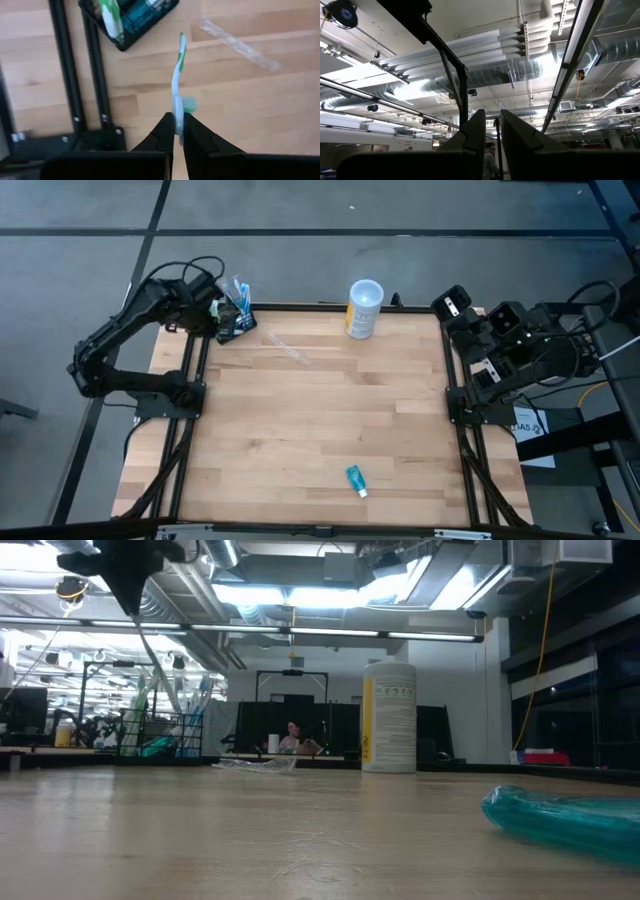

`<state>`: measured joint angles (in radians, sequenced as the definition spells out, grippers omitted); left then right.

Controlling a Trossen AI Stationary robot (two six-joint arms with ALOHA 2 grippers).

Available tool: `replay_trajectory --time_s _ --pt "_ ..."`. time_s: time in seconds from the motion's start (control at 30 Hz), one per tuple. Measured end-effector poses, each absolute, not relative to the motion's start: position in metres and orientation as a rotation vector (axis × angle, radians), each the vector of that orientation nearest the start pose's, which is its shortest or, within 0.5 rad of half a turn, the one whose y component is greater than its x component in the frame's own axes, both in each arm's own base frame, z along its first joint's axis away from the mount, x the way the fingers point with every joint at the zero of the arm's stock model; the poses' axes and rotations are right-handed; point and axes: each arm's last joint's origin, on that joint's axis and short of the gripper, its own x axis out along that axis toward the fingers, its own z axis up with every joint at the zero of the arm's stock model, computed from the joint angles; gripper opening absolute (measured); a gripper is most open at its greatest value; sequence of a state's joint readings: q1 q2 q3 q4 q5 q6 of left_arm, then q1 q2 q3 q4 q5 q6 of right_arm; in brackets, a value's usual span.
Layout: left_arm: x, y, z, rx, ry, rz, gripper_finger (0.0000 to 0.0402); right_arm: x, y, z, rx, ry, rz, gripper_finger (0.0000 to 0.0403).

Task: Pick & Place toothbrushing station
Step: Put the green toothbrush into the left section of the black organizer

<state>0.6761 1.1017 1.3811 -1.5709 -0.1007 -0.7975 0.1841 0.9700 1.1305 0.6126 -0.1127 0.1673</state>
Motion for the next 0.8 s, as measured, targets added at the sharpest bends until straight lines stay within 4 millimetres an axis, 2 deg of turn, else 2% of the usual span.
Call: replay_trajectory --time_s 0.23,0.5,0.63,0.8 --pt "0.101 0.073 0.381 -1.062 0.769 1.276 0.0012 0.164 0.034 0.488 0.177 -0.758 0.355 0.006" --pt "0.098 0.067 0.384 -1.121 0.654 1.347 0.0012 0.158 0.033 0.49 0.163 -0.75 0.35 0.006" --pt "0.103 0.07 0.381 -1.14 0.671 1.363 0.0012 0.153 0.032 0.491 0.153 -0.761 0.346 0.006" --pt "0.118 0.081 0.373 -1.175 0.773 1.344 0.0012 0.15 0.032 0.492 0.135 -0.761 0.342 0.006"
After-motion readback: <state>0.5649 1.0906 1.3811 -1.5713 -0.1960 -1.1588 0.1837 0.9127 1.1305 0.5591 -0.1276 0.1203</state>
